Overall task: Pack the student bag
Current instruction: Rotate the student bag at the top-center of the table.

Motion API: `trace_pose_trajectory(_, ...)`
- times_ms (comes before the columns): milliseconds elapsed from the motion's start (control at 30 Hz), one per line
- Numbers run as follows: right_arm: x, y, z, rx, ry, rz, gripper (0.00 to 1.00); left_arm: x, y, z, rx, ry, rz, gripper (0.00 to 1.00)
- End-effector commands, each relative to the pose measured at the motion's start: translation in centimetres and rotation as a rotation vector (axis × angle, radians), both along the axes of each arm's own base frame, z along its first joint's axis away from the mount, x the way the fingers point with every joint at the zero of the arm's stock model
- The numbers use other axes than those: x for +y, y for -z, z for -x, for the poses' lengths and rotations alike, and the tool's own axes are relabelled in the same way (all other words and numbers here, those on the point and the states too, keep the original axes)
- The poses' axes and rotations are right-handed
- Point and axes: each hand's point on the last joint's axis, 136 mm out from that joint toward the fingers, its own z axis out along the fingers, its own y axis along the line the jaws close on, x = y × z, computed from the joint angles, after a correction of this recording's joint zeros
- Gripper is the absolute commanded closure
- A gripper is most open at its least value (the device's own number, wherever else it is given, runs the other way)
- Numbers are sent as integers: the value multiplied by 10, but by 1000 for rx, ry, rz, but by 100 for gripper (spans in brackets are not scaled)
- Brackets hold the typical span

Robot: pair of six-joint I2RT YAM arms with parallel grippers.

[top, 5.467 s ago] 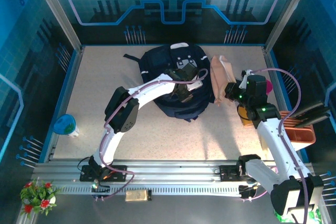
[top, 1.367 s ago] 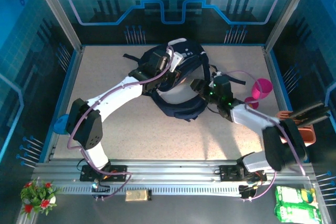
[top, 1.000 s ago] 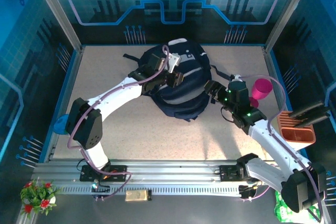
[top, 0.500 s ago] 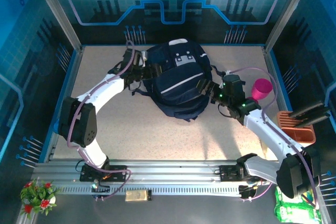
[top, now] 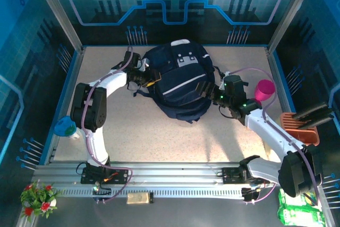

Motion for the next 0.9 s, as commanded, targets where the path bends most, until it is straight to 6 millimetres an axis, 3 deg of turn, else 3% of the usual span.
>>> trace_pose_trajectory(0,7,-4,-6,2,-26,-34,1,-11,-6,3,11,61,51,54)
trace_pose_trajectory(233,27,11,-11,68,-98,-59,8,-16,2,5,50,88,70,62)
trace_pose_trajectory(333,38,23,-13,109,-132,-57,15,-18,0,5,51,97,83,72)
trace_pose_trajectory(600,62,38,-43,156,-193,-47,37,-17,-21,13,17,87,105,100)
trace_pose_trajectory(867,78,58,-84,175,-234,0,43,-12,-52,40,-39,28,164,100)
